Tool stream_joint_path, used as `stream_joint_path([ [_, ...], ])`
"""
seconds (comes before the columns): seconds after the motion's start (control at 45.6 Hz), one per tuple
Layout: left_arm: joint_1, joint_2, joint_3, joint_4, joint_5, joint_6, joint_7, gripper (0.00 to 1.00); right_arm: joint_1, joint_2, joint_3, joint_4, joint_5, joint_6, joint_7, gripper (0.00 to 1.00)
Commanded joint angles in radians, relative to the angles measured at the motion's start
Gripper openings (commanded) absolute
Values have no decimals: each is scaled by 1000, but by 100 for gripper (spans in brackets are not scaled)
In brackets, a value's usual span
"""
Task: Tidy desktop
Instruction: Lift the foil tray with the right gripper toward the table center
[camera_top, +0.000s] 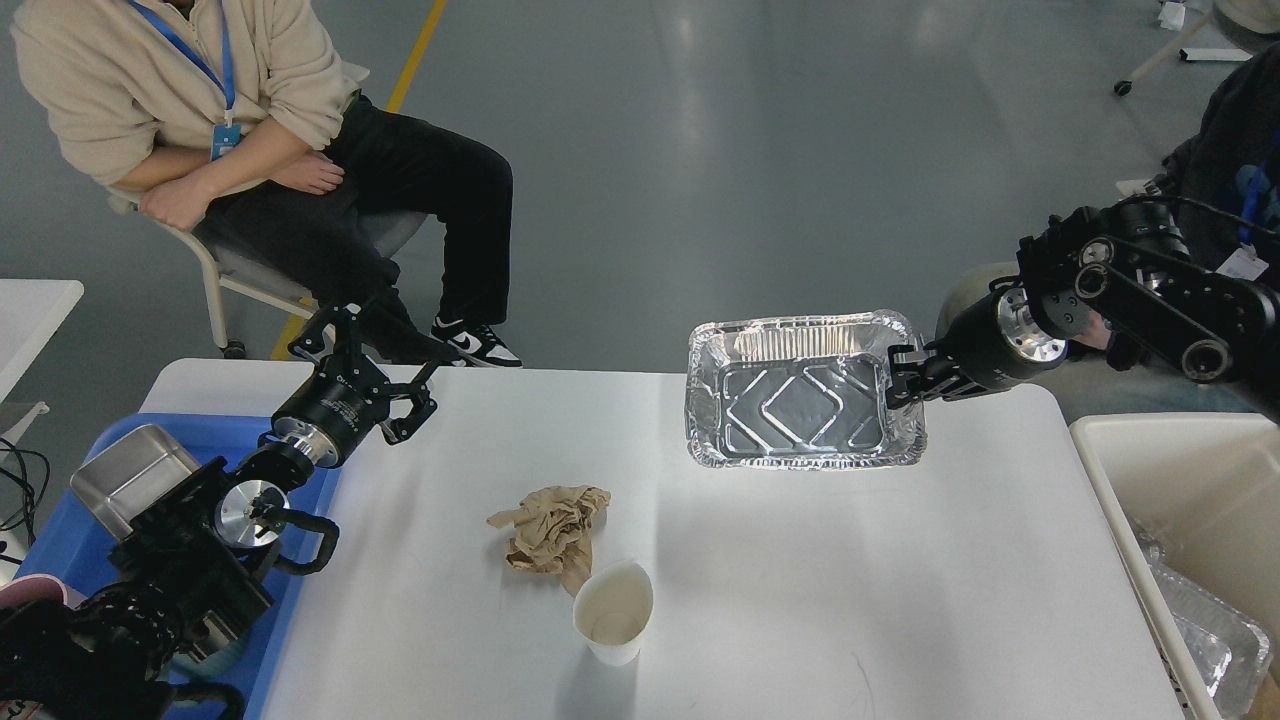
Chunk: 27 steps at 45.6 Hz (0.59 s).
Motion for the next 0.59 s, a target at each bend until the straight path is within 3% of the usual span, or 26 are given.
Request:
stream_joint_path([
  [0.0, -2, -1, 0, 0, 0, 3, 0, 97, 0, 29, -1, -23, 98, 0, 8, 0],
  [0.154, -2, -4, 0, 0, 0, 5, 0, 97, 4, 50, -1, -88, 205, 0, 18, 0],
  [0.329, -3, -2, -5, 0, 0, 3, -2, 97, 4, 108, 6, -175, 220, 0, 67, 0],
  [0.571, -16, 10, -12, 0, -2, 0, -2, 97, -20, 124, 11, -180, 221, 0, 141, 0],
])
